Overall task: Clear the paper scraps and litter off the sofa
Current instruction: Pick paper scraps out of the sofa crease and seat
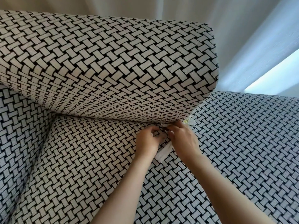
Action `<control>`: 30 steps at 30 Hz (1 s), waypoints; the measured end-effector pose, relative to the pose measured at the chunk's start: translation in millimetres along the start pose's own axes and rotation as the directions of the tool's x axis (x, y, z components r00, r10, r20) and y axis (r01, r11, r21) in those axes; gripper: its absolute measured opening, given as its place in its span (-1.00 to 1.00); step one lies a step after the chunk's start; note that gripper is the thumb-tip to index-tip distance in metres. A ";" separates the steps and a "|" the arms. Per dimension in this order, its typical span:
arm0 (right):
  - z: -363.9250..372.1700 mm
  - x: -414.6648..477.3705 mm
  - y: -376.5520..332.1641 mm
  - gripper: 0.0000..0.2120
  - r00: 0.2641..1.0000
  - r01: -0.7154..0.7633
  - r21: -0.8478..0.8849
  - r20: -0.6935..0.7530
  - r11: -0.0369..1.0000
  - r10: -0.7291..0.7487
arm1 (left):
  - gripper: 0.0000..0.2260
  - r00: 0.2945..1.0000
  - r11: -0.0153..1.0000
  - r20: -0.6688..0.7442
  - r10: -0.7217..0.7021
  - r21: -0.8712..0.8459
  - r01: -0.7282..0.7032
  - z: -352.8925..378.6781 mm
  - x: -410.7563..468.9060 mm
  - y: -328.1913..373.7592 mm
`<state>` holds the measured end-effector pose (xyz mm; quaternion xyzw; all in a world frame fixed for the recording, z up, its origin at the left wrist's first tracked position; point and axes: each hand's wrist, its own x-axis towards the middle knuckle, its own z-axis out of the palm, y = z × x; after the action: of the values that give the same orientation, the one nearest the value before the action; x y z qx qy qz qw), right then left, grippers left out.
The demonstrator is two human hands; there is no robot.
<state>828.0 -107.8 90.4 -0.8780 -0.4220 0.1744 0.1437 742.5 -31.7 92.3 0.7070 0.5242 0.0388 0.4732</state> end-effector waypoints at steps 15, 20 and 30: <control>-5.5 -3.7 13.0 -0.82 0.892 -0.364 0.804 0.157 0.470 0.423 | -0.77 0.902 0.705 0.365 -0.230 -0.577 0.413 -2.8 3.3 4.7; -10.1 -8.9 6.8 -0.80 0.932 -0.312 0.882 0.212 0.354 0.293 | -0.77 0.869 0.536 0.423 -0.258 -0.686 0.493 -4.6 -2.6 5.9; -5.7 -9.6 1.8 -0.89 0.948 -0.318 0.792 0.274 0.521 0.163 | -0.68 0.895 0.504 0.397 -0.202 -0.741 0.443 0.3 -6.7 9.7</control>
<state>826.1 -117.1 96.6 -0.7388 -0.1749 0.4420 0.4777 746.6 -37.2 102.0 0.2946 0.5026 0.0936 0.8074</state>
